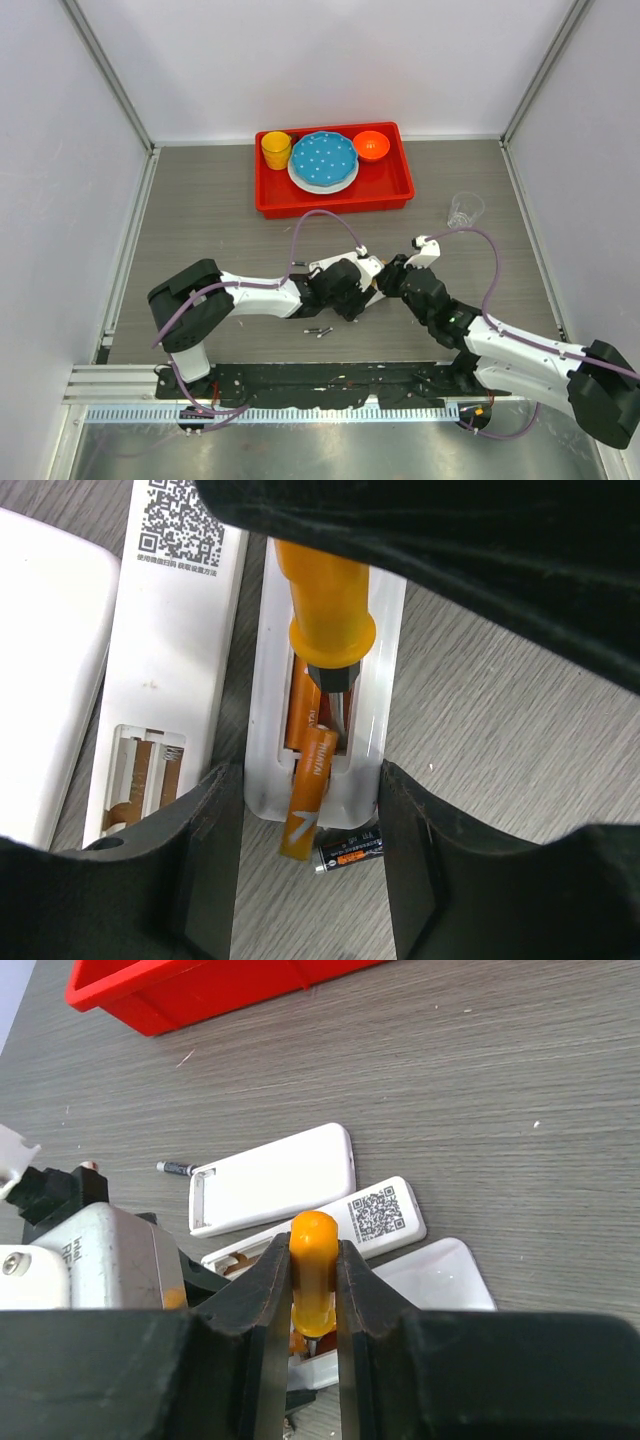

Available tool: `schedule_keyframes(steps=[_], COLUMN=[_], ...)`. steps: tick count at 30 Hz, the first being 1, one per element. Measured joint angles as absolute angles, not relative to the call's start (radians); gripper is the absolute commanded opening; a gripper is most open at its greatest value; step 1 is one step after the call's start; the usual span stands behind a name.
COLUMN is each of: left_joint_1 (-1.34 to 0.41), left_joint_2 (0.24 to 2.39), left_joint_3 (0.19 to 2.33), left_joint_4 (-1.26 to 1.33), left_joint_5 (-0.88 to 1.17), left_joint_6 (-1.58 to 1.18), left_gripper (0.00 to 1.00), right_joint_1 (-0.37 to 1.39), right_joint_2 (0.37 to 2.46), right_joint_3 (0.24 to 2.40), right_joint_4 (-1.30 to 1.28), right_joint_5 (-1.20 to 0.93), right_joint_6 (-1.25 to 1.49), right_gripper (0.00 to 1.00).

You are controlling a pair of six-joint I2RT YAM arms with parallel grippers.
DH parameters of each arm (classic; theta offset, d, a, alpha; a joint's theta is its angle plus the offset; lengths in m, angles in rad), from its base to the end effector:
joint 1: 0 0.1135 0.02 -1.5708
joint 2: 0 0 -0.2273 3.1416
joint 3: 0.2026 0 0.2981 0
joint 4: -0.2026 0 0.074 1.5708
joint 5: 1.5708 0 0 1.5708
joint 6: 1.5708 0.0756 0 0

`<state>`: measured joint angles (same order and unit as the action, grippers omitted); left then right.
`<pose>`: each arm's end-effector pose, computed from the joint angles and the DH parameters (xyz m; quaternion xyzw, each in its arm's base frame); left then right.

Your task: Unload the batteries from the remote control

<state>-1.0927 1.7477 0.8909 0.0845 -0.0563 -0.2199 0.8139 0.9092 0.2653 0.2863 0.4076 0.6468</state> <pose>0.1895 -0.3564 0.0515 0.3794 0.8393 -0.2166 0.3237 0.2170 0.1860 0.1153 0.0478 0.8114 0.2486 0.5268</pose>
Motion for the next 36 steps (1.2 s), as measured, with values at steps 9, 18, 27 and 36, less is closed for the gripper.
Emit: schedule_keyframes(steps=[9, 18, 27, 36], left_joint_1=[-1.093, -1.092, -1.063, -1.046], left_joint_2=[1.748, 1.748, 1.738, 1.733], left_joint_3=[0.891, 0.891, 0.878, 0.871], left_joint_4=[0.086, 0.089, 0.110, 0.121], left_joint_5=[-0.051, -0.042, 0.061, 0.328], left_joint_6=[-0.220, -0.224, -0.231, -0.233], left_gripper=[0.00, 0.32, 0.69, 0.71], right_joint_1=[0.812, 0.788, 0.755, 0.744], right_joint_2=[0.862, 0.744, 0.666, 0.619], right_joint_3=[0.282, 0.299, 0.307, 0.322], right_joint_4=[0.218, 0.178, 0.113, 0.048], right_joint_5=[0.399, 0.392, 0.425, 0.475], right_joint_6=[0.621, 0.599, 0.559, 0.520], right_gripper=[0.02, 0.01, 0.01, 0.01])
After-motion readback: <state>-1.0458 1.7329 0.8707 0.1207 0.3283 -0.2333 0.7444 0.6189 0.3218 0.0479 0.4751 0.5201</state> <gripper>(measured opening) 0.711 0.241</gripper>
